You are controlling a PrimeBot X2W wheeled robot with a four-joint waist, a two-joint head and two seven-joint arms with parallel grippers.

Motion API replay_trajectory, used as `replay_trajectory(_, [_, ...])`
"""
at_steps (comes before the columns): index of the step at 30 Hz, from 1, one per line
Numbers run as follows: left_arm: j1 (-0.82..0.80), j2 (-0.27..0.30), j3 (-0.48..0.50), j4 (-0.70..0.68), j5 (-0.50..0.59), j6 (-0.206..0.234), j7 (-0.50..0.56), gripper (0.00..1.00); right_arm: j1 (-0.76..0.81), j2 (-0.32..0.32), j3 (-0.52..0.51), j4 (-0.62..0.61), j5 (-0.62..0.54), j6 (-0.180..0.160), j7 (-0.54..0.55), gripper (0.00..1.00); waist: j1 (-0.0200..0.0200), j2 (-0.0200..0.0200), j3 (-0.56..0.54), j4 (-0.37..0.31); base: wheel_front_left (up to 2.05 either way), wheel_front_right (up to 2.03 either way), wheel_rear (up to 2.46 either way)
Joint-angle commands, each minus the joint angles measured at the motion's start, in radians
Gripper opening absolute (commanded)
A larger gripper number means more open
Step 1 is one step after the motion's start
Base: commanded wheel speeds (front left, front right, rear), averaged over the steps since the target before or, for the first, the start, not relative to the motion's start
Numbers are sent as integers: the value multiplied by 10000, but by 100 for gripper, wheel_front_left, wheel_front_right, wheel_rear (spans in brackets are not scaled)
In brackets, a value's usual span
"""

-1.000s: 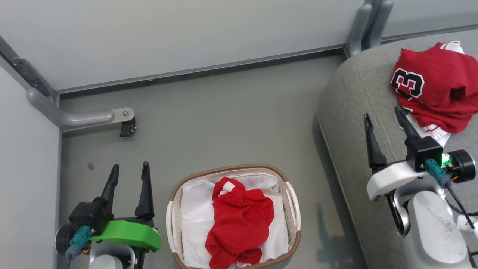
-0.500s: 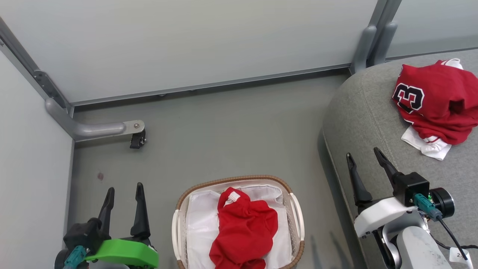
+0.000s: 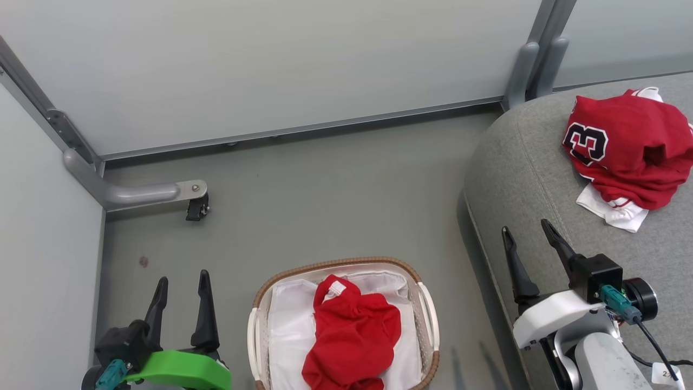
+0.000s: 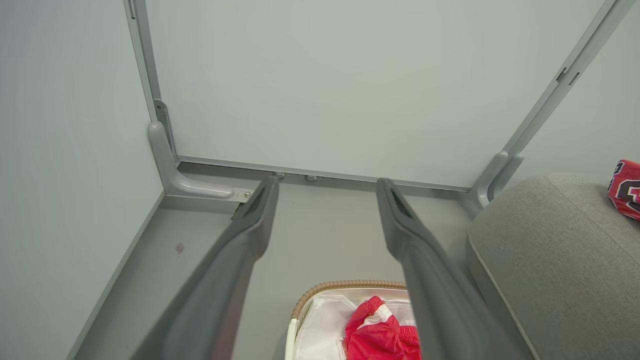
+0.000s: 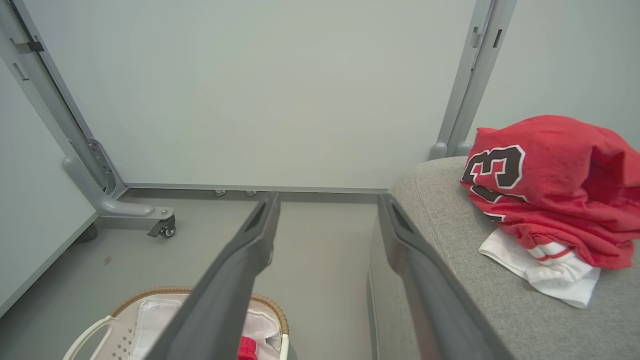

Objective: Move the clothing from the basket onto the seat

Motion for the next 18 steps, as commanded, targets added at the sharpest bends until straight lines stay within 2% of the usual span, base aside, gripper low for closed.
replay_trajectory(1, [48,7,15,33,36,-34,5,100,116,-32,19,1,58,-14,-3,100,1,0,15,6,0,0,0])
replay_trajectory(11, [-240,8,-74,128,208,-83,6,100,-81,-32,13,-118,56,-14,-3,100,1,0,308,-24,0,0,0])
replay_trajectory(18, [-1102,8,-258,726,604,-164,6,100,-461,-31,-34,-379,23,-14,-3,100,1,0,1225,-245,0,0,0])
